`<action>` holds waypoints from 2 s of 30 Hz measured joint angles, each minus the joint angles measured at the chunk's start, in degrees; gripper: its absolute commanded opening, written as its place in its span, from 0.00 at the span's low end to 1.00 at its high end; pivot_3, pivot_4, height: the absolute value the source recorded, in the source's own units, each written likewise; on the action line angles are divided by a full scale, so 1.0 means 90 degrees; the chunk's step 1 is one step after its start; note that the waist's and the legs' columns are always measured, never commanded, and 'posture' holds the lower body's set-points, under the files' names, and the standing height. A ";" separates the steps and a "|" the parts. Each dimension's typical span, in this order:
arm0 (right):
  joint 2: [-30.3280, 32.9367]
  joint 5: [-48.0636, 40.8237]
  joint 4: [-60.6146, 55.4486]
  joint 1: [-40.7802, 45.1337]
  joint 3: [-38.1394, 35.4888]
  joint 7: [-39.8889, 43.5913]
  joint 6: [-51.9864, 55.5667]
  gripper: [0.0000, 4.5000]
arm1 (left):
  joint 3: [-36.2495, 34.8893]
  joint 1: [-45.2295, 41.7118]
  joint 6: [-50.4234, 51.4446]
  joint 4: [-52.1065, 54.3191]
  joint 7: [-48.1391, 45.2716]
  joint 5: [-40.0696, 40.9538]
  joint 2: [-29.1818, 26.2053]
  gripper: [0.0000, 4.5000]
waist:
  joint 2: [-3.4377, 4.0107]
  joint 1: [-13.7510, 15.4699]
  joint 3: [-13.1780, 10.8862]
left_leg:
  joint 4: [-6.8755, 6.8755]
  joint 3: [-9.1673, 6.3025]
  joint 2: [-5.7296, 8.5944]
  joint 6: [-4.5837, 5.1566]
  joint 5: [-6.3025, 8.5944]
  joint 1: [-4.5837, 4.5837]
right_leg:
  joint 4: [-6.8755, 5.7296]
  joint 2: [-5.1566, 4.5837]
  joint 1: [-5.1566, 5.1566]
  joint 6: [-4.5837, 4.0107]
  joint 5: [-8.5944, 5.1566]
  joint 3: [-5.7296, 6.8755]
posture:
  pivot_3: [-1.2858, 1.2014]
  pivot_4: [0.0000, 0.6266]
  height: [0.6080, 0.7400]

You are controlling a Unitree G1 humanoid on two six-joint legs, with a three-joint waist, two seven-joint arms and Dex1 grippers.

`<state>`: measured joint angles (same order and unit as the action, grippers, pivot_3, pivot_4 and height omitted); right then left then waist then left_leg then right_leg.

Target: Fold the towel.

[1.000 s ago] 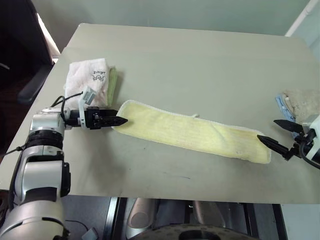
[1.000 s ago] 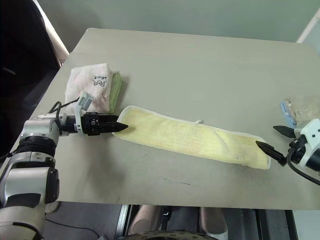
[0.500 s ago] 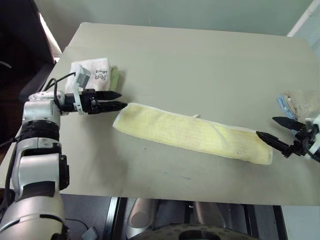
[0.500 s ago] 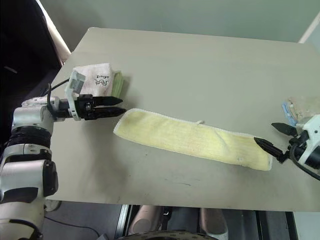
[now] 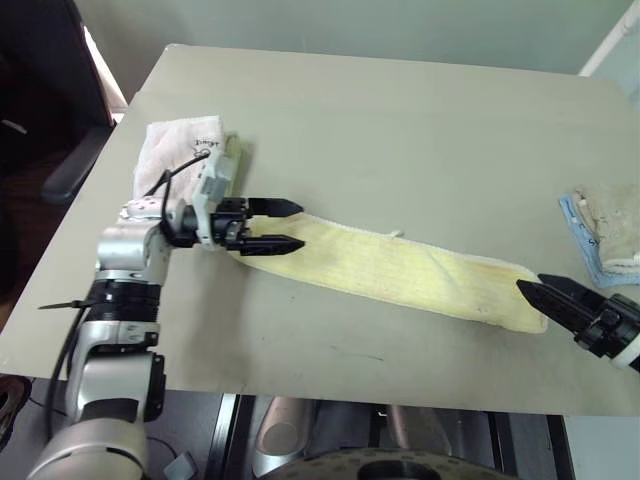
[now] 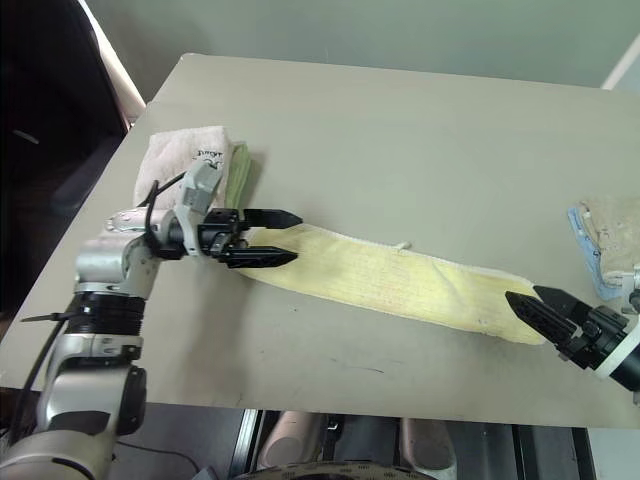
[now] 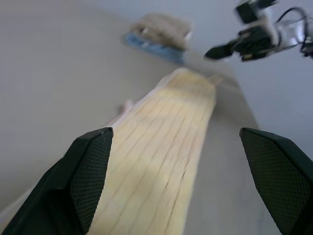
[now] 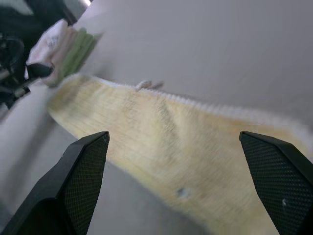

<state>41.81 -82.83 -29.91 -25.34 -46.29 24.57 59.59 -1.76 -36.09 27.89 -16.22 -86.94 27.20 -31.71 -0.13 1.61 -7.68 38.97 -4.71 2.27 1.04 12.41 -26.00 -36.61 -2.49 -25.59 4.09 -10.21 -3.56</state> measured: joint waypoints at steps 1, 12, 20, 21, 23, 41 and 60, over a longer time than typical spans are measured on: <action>-0.0051 -0.0558 -0.0002 -0.0255 0.0019 -0.0382 0.0000 1.00 | 0.0022 0.0061 -0.0144 0.0083 0.0057 0.0029 0.0213 1.00 | 0.0003 0.0015 0.0001 | 0.0000 -0.0001 0.0000 -0.0025 0.0016 0.0004 | -0.0002 0.0000 0.0005 0.0007 -0.0005 -0.0001 | 0.52 0.24 0.91; -0.0391 -0.3116 -0.0284 -0.2151 0.0538 -0.2240 -0.0850 1.00 | 0.0445 0.0362 -0.0926 0.0097 0.0242 0.0021 0.1083 1.00 | -0.0002 -0.0025 0.0003 | 0.0004 0.0003 -0.0003 -0.0025 0.0050 0.0005 | 0.0043 0.0001 0.0023 0.0031 -0.0009 -0.0002 | 0.52 0.24 0.91; -0.0893 -0.3214 0.0050 -0.1849 0.1330 -0.2899 -0.1493 1.00 | 0.0978 0.0553 -0.1124 0.0298 0.0162 -0.0090 0.1094 1.00 | 0.0001 -0.0021 0.0005 | 0.0011 0.0003 0.0002 -0.0003 0.0067 -0.0002 | 0.0070 -0.0005 0.0032 0.0047 0.0001 -0.0001 | 0.52 0.24 0.91; -0.0921 -0.3214 0.0080 -0.1823 0.1395 -0.2967 -0.1520 1.00 | 0.1030 0.0554 -0.1195 0.0301 0.0147 -0.0154 0.1092 1.00 | 0.0001 -0.0020 0.0006 | 0.0010 0.0003 0.0002 0.0000 0.0067 -0.0002 | 0.0071 -0.0005 0.0032 0.0047 0.0001 -0.0001 | 0.52 0.24 0.91; -0.0966 -0.3215 0.0140 -0.1781 0.1466 -0.3047 -0.1582 1.00 | 0.1068 0.0553 -0.1348 0.0305 0.0121 -0.0200 0.1082 1.00 | 0.0001 -0.0018 0.0006 | 0.0010 0.0003 0.0000 0.0003 0.0068 -0.0002 | 0.0073 -0.0004 0.0032 0.0047 0.0000 0.0000 | 0.52 0.24 0.91; -0.1286 -0.3388 0.0799 -0.1072 0.1186 -0.3902 -0.1777 1.00 | 0.1310 0.0605 -0.2272 0.0067 -0.0027 -0.0545 0.0896 1.00 | 0.0003 0.0004 0.0013 | 0.0022 0.0006 0.0003 -0.0002 0.0074 0.0002 | 0.0075 -0.0012 0.0050 0.0048 0.0004 -0.0001 | 0.52 0.24 0.91; -0.1328 -0.3328 0.0932 -0.1030 0.1156 -0.4073 -0.1843 0.31 | 0.1303 0.0215 -0.1906 0.0060 0.0114 -0.0421 0.0965 1.00 | 0.0011 0.0005 0.0018 | 0.0019 0.0009 0.0002 -0.0002 0.0088 0.0000 | 0.0080 -0.0012 0.0045 0.0050 0.0001 0.0001 | 0.52 0.24 0.91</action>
<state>29.86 -112.78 -21.52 -34.61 -35.88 -12.09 43.00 9.97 -34.16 10.74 -15.68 -85.91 23.41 -23.03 -0.03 1.66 -7.52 39.14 -4.63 2.28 1.02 13.20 -26.00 -35.90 -2.60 -25.18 4.54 -10.20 -3.55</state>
